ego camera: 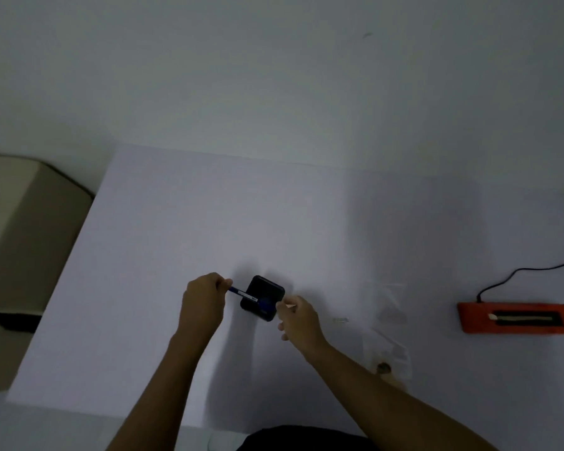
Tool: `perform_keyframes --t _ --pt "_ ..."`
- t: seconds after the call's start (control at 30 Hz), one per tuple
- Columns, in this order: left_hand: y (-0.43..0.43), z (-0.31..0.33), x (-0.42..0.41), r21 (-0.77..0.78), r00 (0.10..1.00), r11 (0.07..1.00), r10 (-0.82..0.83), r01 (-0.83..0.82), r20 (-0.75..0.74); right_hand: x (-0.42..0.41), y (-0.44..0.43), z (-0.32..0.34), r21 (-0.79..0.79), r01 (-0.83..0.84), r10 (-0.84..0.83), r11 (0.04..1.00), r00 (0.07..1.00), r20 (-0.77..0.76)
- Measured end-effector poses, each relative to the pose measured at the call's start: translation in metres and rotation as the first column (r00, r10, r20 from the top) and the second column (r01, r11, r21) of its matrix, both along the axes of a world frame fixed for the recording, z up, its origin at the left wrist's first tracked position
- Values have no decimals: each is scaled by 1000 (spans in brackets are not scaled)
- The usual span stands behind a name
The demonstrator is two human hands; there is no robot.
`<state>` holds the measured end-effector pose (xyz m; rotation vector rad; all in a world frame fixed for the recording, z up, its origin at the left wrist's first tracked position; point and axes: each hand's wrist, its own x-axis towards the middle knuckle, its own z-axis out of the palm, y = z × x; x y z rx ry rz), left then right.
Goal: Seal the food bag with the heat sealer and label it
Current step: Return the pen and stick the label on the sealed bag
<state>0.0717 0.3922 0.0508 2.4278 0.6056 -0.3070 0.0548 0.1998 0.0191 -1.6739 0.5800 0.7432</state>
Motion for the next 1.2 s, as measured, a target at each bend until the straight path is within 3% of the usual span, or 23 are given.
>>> perform_keyframes --t 0.1,0.2,0.37,0.53,0.8,1.0,1.13,1.2 --pt "-20 -19 5 20 997 999 -31 32 -71 -1 6 -14 -31 -15 14 999 1000 -25" --pt "-34 -34 9 -33 993 999 39 -43 -112 1 9 -22 -9 13 -13 1000 1000 -4" --pt "-51 -41 32 -99 993 989 105 -110 -52 21 7 -31 -13 124 -122 992 988 90" --pt "-56 -47 79 -141 999 989 40 -41 -11 72 7 -37 -22 208 -202 978 968 150" --pt "-63 -44 165 -184 999 983 3 4 39 173 14 -54 -144 185 -146 972 959 241" --pt "-71 -48 192 -178 1000 984 11 -8 19 197 5 -40 -72 207 -183 976 949 257" --pt "-77 -50 180 -166 992 984 81 -64 101 187 -12 -27 52 235 -240 971 948 207" --pt "-88 -50 163 -91 964 994 89 -68 250 176 -25 -26 47 249 -253 967 943 216"
